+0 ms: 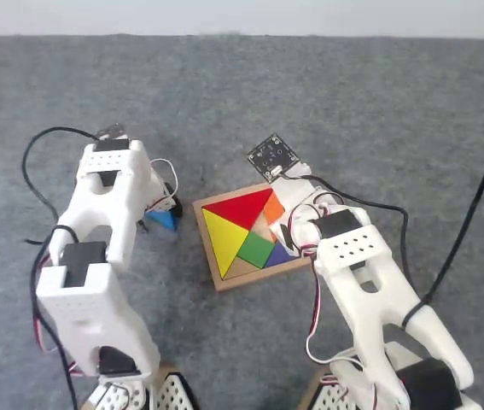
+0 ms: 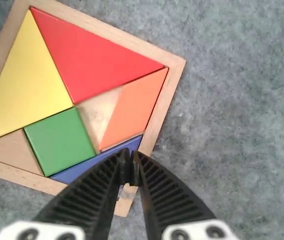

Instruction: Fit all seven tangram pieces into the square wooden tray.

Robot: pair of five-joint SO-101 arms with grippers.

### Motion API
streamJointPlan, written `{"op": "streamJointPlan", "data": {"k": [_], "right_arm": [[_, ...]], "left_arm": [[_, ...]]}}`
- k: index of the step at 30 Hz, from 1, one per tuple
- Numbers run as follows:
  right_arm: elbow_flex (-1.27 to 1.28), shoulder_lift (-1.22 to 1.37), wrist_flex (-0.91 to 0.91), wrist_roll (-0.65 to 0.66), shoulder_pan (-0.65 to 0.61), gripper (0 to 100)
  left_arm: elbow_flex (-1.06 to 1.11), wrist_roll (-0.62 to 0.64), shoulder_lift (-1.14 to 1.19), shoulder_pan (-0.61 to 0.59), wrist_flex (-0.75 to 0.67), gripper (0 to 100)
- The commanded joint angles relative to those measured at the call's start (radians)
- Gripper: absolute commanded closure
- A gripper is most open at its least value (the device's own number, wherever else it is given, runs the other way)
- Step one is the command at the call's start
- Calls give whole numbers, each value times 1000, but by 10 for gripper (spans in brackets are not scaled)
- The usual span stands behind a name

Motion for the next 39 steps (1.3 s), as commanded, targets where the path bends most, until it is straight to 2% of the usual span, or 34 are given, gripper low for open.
{"op": "streamJointPlan", "data": {"k": [1, 9, 16, 26, 30, 39], "right_arm": [[-8, -48, -19, 2, 12, 975], [-8, -48, -19, 3, 12, 975], [-8, -48, -19, 3, 12, 975], [-8, -48, -19, 3, 12, 975], [-8, -50, -19, 3, 12, 975], [-8, -58, -19, 3, 35, 975]], "left_arm": [[-30, 26, -15, 12, -32, 749], [-51, 60, 3, -25, -31, 757], [-51, 9, 3, -5, -31, 907], [-51, -57, 3, -5, -8, 911], [-53, -104, 2, -3, -8, 953], [2, -132, -147, -11, 3, 976]]}}
